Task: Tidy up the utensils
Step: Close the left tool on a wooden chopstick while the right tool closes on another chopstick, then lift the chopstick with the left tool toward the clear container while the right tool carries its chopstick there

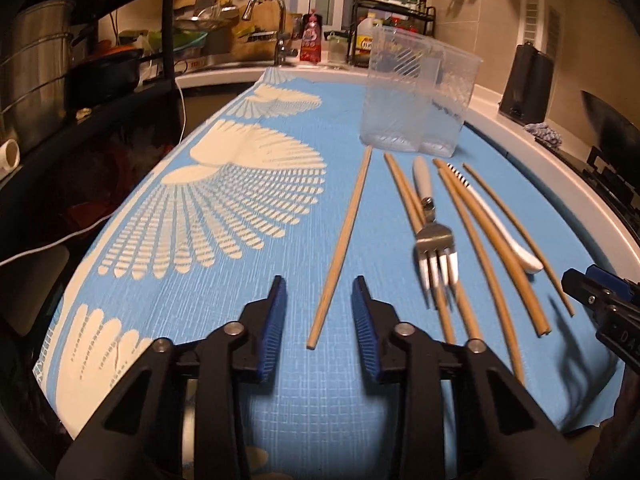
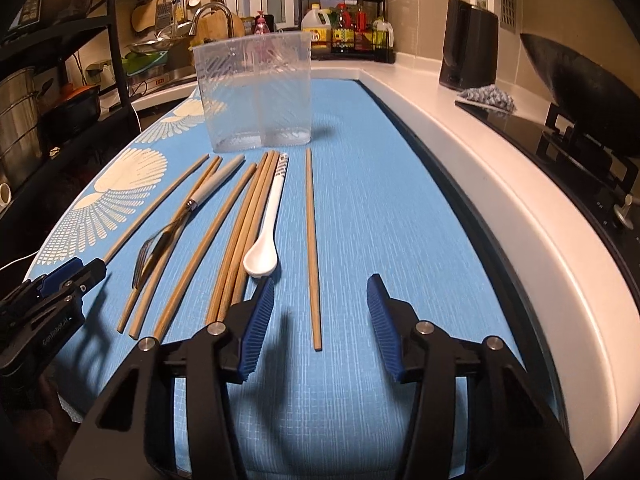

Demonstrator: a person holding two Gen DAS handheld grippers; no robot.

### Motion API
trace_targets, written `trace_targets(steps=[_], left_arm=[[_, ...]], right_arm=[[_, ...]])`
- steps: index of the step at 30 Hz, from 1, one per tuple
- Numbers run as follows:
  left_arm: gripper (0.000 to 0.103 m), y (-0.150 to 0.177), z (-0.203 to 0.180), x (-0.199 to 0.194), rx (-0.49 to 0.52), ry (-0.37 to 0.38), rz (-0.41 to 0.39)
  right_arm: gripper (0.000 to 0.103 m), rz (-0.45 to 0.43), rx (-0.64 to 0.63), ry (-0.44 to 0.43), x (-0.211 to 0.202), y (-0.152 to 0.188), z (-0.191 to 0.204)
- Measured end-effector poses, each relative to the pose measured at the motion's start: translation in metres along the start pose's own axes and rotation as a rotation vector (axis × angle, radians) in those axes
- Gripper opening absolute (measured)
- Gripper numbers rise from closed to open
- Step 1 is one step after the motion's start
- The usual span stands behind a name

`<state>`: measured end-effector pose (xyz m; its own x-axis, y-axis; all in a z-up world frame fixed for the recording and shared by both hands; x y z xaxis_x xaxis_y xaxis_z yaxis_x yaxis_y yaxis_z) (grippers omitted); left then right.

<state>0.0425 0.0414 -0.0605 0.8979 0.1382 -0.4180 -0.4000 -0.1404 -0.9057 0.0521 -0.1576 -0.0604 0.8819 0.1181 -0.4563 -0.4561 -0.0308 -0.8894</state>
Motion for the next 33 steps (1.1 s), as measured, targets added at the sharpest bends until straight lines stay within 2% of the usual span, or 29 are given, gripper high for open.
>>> trace_targets(steps=[2, 4, 6, 8, 9, 18, 20, 25, 33], left_arm=[[0.024, 0.0, 0.0, -0.001, 0.005, 0.001, -0.003], [0.011, 0.001, -0.002, -0.002, 0.009, 0.008, -0.002], [0.008, 0.002, -0.004, -0.004, 0.016, 0.017, -0.001], [0.006, 0.002, -0.007, -0.004, 0.024, 0.032, -0.004], [0.005, 0.002, -0.009, -0.005, 0.033, 0.036, -0.007], [0.006, 0.007, -0.018, -0.009, 0.062, 0.03, -0.028], [0.006, 0.007, -0.018, -0.008, 0.062, 0.029, -0.03], [0.005, 0.004, -0.02, -0.009, 0.067, 0.03, -0.035], [0.005, -0.025, -0.023, -0.042, 0.084, 0.061, -0.152]], right_arm=[[0.042, 0.018, -0.005, 0.005, 0.003, 0.003, 0.0], [0.038, 0.03, -0.002, 0.008, 0.005, 0.006, -0.001], [0.029, 0.048, 0.002, 0.01, 0.008, 0.009, -0.003], [0.007, 0.057, 0.006, 0.004, 0.009, 0.011, -0.003], [0.006, 0.058, -0.002, 0.0, 0.009, 0.011, -0.001], [0.009, 0.065, 0.009, -0.006, 0.008, 0.012, 0.0], [0.006, 0.064, -0.004, -0.009, 0.008, 0.011, 0.002], [0.005, 0.061, -0.005, -0.013, 0.007, 0.011, 0.003], [0.005, -0.028, -0.038, -0.015, -0.015, -0.011, 0.004]])
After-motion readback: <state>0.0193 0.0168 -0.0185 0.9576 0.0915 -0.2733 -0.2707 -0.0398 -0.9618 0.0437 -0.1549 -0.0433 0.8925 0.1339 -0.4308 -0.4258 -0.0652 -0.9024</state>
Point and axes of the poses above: each gripper's, at about its wrist camera, not at the fingertips, and x roughly the way its jaws point, z to its left, y to its underside, the point moved 5 cm from there along x, roughly the way its jaws point, and after that the axes turned 15 degrees about -z, right-handed, at the moved point
